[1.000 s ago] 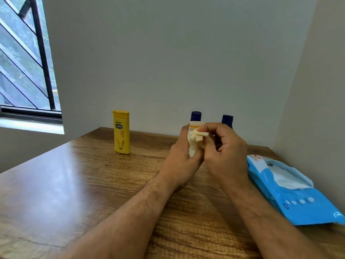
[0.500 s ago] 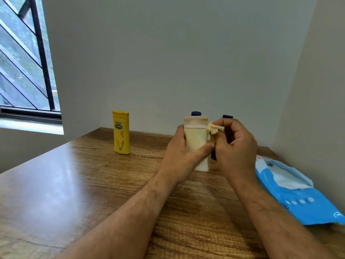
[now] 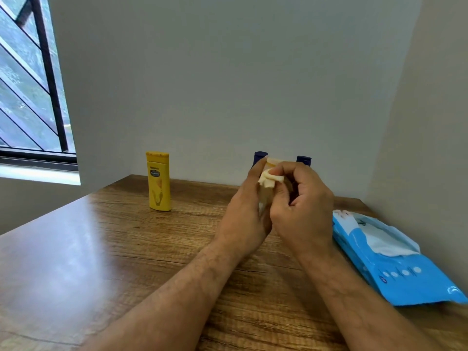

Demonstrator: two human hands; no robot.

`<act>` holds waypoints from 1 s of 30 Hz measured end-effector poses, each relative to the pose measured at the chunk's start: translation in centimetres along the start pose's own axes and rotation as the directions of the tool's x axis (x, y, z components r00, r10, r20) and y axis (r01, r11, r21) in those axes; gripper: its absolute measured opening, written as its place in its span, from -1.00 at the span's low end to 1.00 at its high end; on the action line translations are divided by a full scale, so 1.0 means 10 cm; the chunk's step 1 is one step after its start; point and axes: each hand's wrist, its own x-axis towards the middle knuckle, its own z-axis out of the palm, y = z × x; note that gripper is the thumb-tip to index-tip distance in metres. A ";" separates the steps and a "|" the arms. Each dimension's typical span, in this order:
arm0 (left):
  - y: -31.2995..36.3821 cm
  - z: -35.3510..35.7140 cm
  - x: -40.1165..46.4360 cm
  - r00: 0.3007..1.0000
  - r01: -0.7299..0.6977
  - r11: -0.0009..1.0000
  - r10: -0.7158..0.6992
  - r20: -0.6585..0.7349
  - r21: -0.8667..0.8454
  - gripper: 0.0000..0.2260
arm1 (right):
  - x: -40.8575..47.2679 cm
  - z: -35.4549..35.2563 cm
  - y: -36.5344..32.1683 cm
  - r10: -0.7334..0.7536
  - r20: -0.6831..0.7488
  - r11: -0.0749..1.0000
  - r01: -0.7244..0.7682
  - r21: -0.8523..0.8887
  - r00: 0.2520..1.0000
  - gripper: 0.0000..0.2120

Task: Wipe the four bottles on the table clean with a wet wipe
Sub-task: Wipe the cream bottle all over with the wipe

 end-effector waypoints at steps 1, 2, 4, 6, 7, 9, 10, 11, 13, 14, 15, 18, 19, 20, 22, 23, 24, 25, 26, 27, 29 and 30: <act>-0.01 0.00 0.01 1.000 -0.004 1.000 0.003 -0.016 -0.015 -0.34 | 0.01 -0.01 0.02 0.038 -0.017 0.999 -0.038 0.001 0.999 -0.81; -0.02 0.00 0.01 0.999 -0.008 1.000 0.007 -0.037 -0.026 -0.35 | 0.02 -0.01 0.06 0.090 -0.033 0.996 -0.090 0.004 0.995 -0.81; -0.02 0.00 0.00 0.999 -0.021 0.999 0.019 -0.050 -0.029 -0.33 | 0.05 -0.03 0.11 0.192 -0.060 0.981 -0.191 0.021 0.980 -0.83; -0.01 0.01 -0.02 0.999 -0.022 1.000 0.021 -0.024 -0.021 -0.32 | 0.06 -0.06 0.14 0.225 -0.052 0.974 -0.223 0.043 0.973 -0.83; -0.02 0.01 -0.02 1.000 -0.017 1.000 0.017 -0.015 -0.017 -0.32 | 0.05 -0.06 0.12 0.216 -0.035 0.975 -0.214 0.055 0.976 -0.83; -0.04 0.01 -0.02 1.000 -0.001 1.000 0.001 -0.008 -0.026 -0.34 | 0.03 -0.05 0.05 0.144 0.015 0.987 -0.144 0.073 0.989 -0.82; -0.05 0.00 -0.01 1.000 0.001 1.000 -0.001 -0.003 -0.030 -0.37 | 0.01 -0.03 0.01 0.089 0.048 0.993 -0.093 0.072 0.995 -0.81; -0.06 0.00 0.00 1.000 -0.012 1.000 0.012 0.003 -0.026 -0.40 | 0.00 -0.02 -0.02 0.036 0.079 0.997 -0.041 0.064 0.996 -0.80; -0.06 -0.01 0.00 0.999 -0.048 0.999 0.048 0.011 -0.004 -0.43 | -0.01 0.01 -0.04 -0.035 0.104 0.999 0.032 0.033 0.994 -0.78; -0.06 -0.01 0.00 0.999 -0.052 0.999 0.052 0.005 -0.008 -0.41 | -0.01 0.01 -0.03 -0.046 0.090 0.999 0.044 0.023 0.995 -0.78; -0.05 -0.01 0.00 0.999 -0.043 0.999 0.043 -0.003 -0.024 -0.38 | -0.01 0.00 -0.02 -0.040 0.069 0.999 0.039 0.018 0.997 -0.77; -0.05 0.00 0.00 0.999 -0.013 0.996 0.009 -0.043 -0.084 -0.38 | 0.02 -0.02 0.02 0.074 -0.008 0.997 -0.073 0.033 0.997 -0.77; -0.05 0.01 0.01 0.999 -0.011 0.995 0.006 -0.051 -0.099 -0.38 | 0.03 -0.03 0.05 0.132 -0.029 0.990 -0.131 0.044 0.991 -0.77; -0.05 0.01 0.01 0.999 -0.012 0.995 0.006 -0.051 -0.104 -0.37 | 0.05 -0.03 0.07 0.191 -0.037 0.980 -0.189 0.056 0.981 -0.78; -0.03 0.01 0.00 0.999 -0.009 0.994 0.005 -0.036 -0.107 -0.34 | 0.06 -0.03 0.10 0.273 -0.025 0.959 -0.269 0.092 0.962 -0.81; -0.02 0.01 -0.01 0.999 -0.007 0.993 0.003 -0.032 -0.114 -0.34 | 0.05 -0.03 0.09 0.279 -0.017 0.955 -0.275 0.108 0.960 -0.82; -0.02 0.01 -0.01 0.999 -0.007 0.993 0.003 -0.037 -0.117 -0.36 | 0.05 -0.03 0.08 0.258 -0.010 0.960 -0.256 0.115 0.966 -0.82; -0.03 0.00 -0.01 0.999 -0.004 0.993 -0.001 -0.044 -0.115 -0.37 | 0.04 -0.03 0.05 0.219 0.003 0.969 -0.218 0.116 0.976 -0.81; -0.04 0.00 0.00 0.999 0.003 0.994 -0.009 -0.047 -0.110 -0.37 | 0.03 -0.03 0.02 0.170 0.025 0.978 -0.172 0.116 0.985 -0.80; -0.05 0.00 0.00 0.999 0.012 0.994 -0.017 -0.045 -0.106 -0.36 | 0.02 -0.03 -0.01 0.119 0.055 0.985 -0.125 0.117 0.991 -0.77; -0.07 -0.01 0.00 0.998 0.040 0.992 -0.044 -0.039 -0.116 -0.35 | -0.01 -0.01 -0.05 0.041 0.113 0.993 -0.054 0.110 0.993 -0.72; -0.07 -0.02 0.01 0.996 0.066 0.988 -0.073 -0.044 -0.136 -0.37 | -0.01 -0.01 -0.06 0.025 0.126 0.994 -0.038 0.105 0.992 -0.70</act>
